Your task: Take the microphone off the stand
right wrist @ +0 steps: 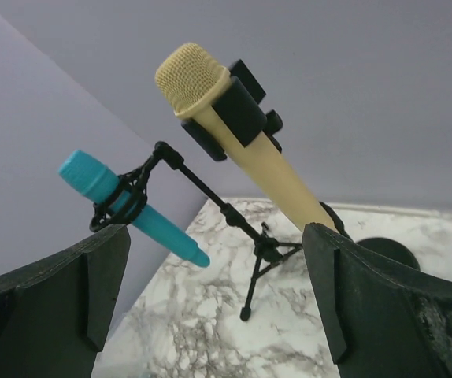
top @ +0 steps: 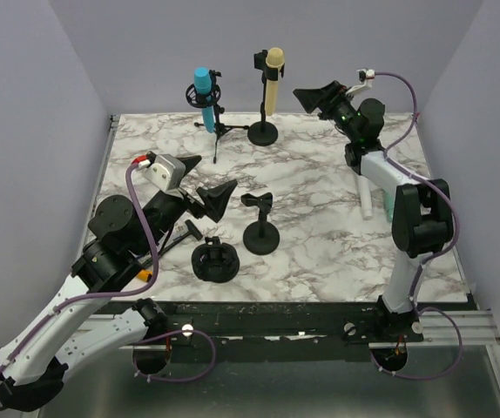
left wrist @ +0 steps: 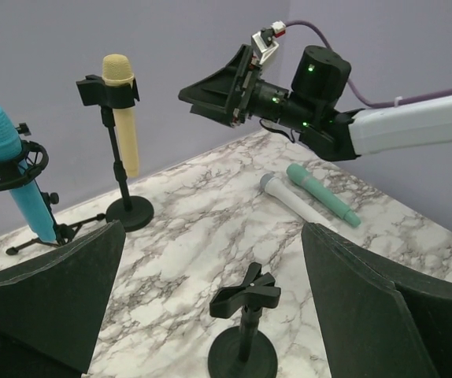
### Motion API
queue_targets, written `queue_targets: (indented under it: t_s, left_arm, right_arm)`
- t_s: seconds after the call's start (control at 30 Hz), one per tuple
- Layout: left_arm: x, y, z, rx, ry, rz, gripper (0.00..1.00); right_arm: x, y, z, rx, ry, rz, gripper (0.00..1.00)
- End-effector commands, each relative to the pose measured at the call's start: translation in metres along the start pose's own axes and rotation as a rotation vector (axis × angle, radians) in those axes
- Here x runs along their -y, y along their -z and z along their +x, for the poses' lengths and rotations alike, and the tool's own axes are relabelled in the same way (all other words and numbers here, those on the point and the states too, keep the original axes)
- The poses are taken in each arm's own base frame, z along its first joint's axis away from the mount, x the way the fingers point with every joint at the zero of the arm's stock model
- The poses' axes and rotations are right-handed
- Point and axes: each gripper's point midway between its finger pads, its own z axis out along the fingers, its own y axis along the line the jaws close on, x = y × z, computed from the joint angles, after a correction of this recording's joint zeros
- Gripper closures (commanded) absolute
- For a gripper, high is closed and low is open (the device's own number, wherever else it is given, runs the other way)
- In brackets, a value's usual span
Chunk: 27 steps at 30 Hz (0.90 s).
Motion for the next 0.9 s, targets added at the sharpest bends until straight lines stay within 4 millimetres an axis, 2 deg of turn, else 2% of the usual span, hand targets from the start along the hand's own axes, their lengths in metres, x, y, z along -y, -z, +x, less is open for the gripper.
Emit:
queue_targets:
  t_s: [0.0,0.13,0.2,0.3,0.33,0.47,0.53,0.6,0.67,0.87]
  left_arm:
    - [-0.003,0.002,-0.003,0.010,-0.001,-0.017,0.01]
    - [-0.005,-0.002,0.003,-0.009,-0.004,-0.025,0.01]
    - [-0.005,-0.003,0.005,-0.016,-0.005,-0.027,0.01]
    - [-0.005,-0.005,0.008,-0.024,-0.004,-0.027,0.01]
    - [-0.005,-0.005,0.008,-0.024,-0.003,-0.025,0.01]
    - [-0.005,-0.005,0.007,-0.025,-0.004,-0.024,0.01]
    - [-0.006,-0.004,0.006,-0.022,-0.005,-0.029,0.01]
    - [-0.007,-0.003,0.006,-0.018,-0.004,-0.032,0.01]
    - [-0.006,-0.004,0.005,-0.019,-0.001,-0.027,0.01]
    - [-0.002,-0.003,0.003,-0.015,0.007,-0.007,0.01]
  right_arm:
    - [-0.040,-0.032,-0.023,0.096,0.033,-0.167,0.00]
    - [-0.051,-0.054,-0.020,0.146,0.135,-0.120,0.00]
    - [-0.047,-0.064,-0.022,0.166,0.162,-0.062,0.00]
    - [-0.032,-0.082,-0.027,0.172,0.152,0.045,0.00]
    - [-0.022,-0.087,-0.022,0.150,0.141,0.100,0.00]
    - [-0.026,-0.104,-0.023,0.142,0.226,0.137,0.02]
    - [-0.030,-0.112,-0.021,0.140,0.281,0.156,0.09]
    - [-0.035,-0.122,-0.025,0.132,0.311,0.175,0.23]
    - [-0.037,-0.130,-0.027,0.115,0.331,0.199,0.31]
    - [-0.039,-0.137,-0.019,0.113,0.413,0.253,0.30]
